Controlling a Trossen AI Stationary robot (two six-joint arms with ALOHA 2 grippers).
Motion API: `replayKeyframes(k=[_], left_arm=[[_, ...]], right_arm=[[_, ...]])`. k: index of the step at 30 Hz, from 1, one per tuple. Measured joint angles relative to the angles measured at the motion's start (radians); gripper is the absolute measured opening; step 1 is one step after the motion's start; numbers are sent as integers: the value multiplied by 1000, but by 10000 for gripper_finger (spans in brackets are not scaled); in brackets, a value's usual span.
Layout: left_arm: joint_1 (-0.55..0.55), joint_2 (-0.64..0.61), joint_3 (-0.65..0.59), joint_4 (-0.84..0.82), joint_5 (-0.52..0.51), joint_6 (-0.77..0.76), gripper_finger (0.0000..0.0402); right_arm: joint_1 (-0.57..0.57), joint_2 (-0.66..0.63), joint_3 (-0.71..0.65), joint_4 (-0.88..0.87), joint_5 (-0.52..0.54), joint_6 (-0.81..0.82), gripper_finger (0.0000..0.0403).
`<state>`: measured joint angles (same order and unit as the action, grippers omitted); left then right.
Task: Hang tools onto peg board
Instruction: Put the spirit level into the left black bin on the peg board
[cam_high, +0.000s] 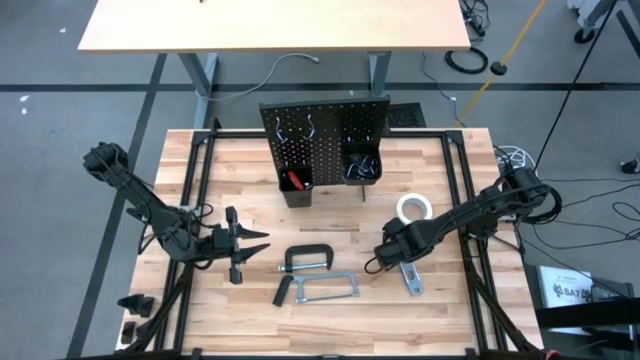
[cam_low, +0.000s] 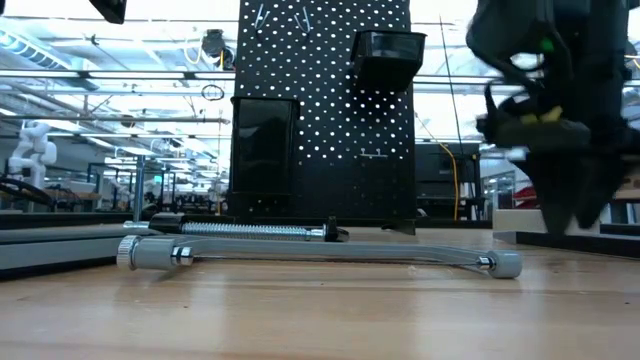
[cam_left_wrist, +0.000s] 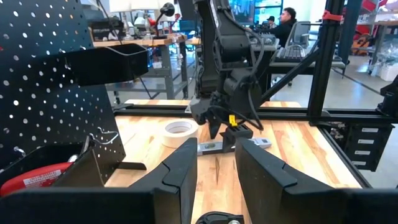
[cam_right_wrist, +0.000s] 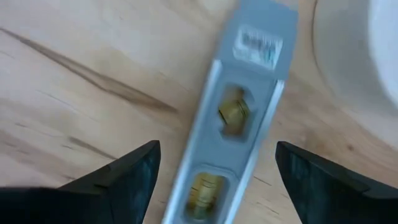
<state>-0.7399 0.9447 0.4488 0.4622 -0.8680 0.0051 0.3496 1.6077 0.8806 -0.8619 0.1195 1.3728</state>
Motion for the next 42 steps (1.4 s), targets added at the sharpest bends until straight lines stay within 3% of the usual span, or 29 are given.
replayKeyframes(k=[5,9,18,26,32,35,42], left_arm=[[0,0,0,0,0,0,114],[0,0,0,0,0,0,114],[0,0,0,-1,0,1,114],[0,0,0,0,0,9,114],[1,0,0,1,0,-4,114],[1,0,0,1,1,-81,114],[71,14,1,73,2,-349,114]], right_arm=[[-11,-11,-122,197,-57,-70,313],[-17,-11,-134,208,-74,-86,301],[-16,-4,-116,216,-88,-174,180],[-6,11,-25,236,-61,-341,178],[28,8,48,499,26,-615,178],[38,3,95,631,106,-735,178],[46,4,200,713,409,-851,178]])
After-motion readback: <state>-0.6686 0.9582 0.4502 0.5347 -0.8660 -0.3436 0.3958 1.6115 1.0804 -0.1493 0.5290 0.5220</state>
